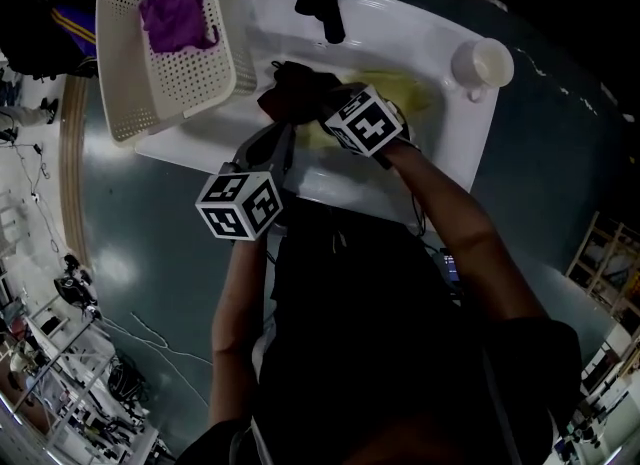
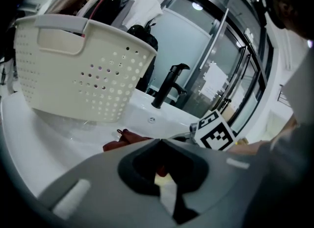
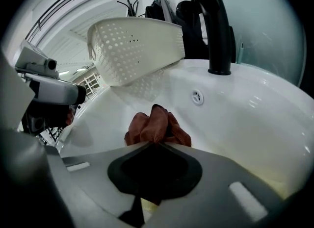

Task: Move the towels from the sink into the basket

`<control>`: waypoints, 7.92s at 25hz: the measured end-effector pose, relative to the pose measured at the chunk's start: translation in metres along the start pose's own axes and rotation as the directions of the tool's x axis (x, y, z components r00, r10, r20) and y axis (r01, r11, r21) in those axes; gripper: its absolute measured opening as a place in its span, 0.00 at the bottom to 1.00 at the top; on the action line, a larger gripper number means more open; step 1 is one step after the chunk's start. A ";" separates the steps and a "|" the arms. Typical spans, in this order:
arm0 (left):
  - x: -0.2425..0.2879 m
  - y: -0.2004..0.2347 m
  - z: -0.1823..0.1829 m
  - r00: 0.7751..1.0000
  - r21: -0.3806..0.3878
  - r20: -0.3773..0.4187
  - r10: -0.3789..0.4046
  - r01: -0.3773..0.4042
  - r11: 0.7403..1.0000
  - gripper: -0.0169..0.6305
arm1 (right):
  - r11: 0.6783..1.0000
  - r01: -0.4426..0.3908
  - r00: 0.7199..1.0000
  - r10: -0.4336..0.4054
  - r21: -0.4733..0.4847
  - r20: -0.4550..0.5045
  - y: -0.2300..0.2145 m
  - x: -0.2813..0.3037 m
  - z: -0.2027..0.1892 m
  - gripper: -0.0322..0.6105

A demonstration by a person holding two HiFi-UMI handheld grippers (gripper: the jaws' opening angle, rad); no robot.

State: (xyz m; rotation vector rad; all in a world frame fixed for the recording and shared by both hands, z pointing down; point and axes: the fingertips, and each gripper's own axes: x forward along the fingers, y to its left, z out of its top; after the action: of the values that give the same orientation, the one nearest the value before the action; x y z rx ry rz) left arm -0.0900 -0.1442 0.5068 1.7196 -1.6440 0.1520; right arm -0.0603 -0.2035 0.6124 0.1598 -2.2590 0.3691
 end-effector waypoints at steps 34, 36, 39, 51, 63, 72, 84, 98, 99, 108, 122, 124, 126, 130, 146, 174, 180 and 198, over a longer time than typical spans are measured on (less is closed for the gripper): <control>-0.055 -0.022 0.043 0.976 0.149 0.049 -0.212 0.202 0.968 0.04 | 0.976 0.162 0.935 -0.199 0.145 0.294 0.042 -0.135 0.073 0.09; -0.060 -0.023 0.047 0.974 0.157 0.059 -0.217 0.205 0.966 0.04 | 0.975 0.174 0.928 -0.209 0.139 0.309 0.046 -0.143 0.079 0.09; -0.067 -0.025 0.050 0.973 0.164 0.071 -0.222 0.208 0.964 0.04 | 0.972 0.193 0.915 -0.229 0.138 0.332 0.051 -0.154 0.085 0.09; -0.089 -0.030 0.073 0.965 0.202 0.123 -0.232 0.204 0.958 0.04 | 0.969 0.218 0.873 -0.245 0.112 0.421 0.067 -0.187 0.118 0.09; -0.109 -0.036 0.106 0.952 0.242 0.179 -0.249 0.203 0.949 0.04 | 0.968 0.247 0.830 -0.234 0.043 0.507 0.083 -0.224 0.169 0.09; -0.132 -0.022 0.151 0.937 0.267 0.268 -0.223 0.150 0.952 0.04 | 0.960 0.280 0.795 -0.217 -0.025 0.566 0.094 -0.240 0.222 0.09; -0.172 0.024 0.179 0.926 0.242 0.348 -0.146 0.062 0.968 0.04 | 0.950 0.305 0.680 -0.172 -0.061 0.713 0.118 -0.258 0.305 0.09; -0.202 0.103 0.197 0.916 0.162 0.400 -0.034 -0.034 0.986 0.04 | 0.962 0.214 0.699 -0.030 -0.169 0.714 0.153 -0.191 0.362 0.09; -0.203 0.108 0.198 0.916 0.156 0.400 -0.027 -0.039 0.987 0.04 | 0.963 0.207 0.710 -0.024 -0.175 0.704 0.155 -0.182 0.362 0.09; -0.212 0.156 0.196 0.919 0.089 0.394 0.018 -0.058 0.994 0.04 | 0.962 0.124 0.802 0.048 -0.245 0.596 0.174 -0.112 0.366 0.10; -0.219 0.206 0.193 0.921 0.031 0.384 0.060 -0.077 0.997 0.04 | 0.955 0.059 0.881 0.087 -0.292 0.465 0.183 -0.044 0.360 0.11; -0.217 0.209 0.191 0.922 0.023 0.382 0.061 -0.075 0.997 0.04 | 0.955 0.060 0.885 0.084 -0.290 0.459 0.182 -0.040 0.360 0.11; -0.216 0.210 0.191 0.923 0.021 0.379 0.060 -0.074 0.997 0.04 | 0.956 0.059 0.886 0.084 -0.289 0.457 0.182 -0.038 0.360 0.12; -0.217 0.212 0.191 0.923 0.017 0.379 0.064 -0.075 0.997 0.04 | 0.957 0.055 0.888 0.084 -0.286 0.452 0.181 -0.035 0.362 0.12; -0.211 0.201 0.194 0.921 0.015 0.387 0.047 -0.058 0.998 0.04 | 0.959 0.086 0.862 0.065 -0.271 0.503 0.176 -0.052 0.366 0.28; -0.152 0.087 0.204 0.931 0.188 0.318 -0.179 0.123 0.974 0.04 | 0.971 0.224 0.813 -0.142 -0.079 0.564 0.100 -0.138 0.297 0.05; -0.128 0.039 0.201 0.922 0.239 0.286 -0.260 0.194 0.951 0.04 | 0.966 0.260 0.796 -0.210 -0.008 0.567 0.072 -0.166 0.264 0.05; -0.052 -0.103 0.162 0.879 0.349 0.077 -0.471 0.419 0.838 0.04 | 0.901 0.369 0.742 -0.432 0.226 0.512 -0.005 -0.249 0.152 0.05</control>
State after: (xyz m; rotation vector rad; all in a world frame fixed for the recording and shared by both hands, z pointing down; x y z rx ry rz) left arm -0.0698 -0.2043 0.3179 2.3811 -1.3259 0.0591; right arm -0.0058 -0.2581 0.3311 0.9089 -2.6747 0.2277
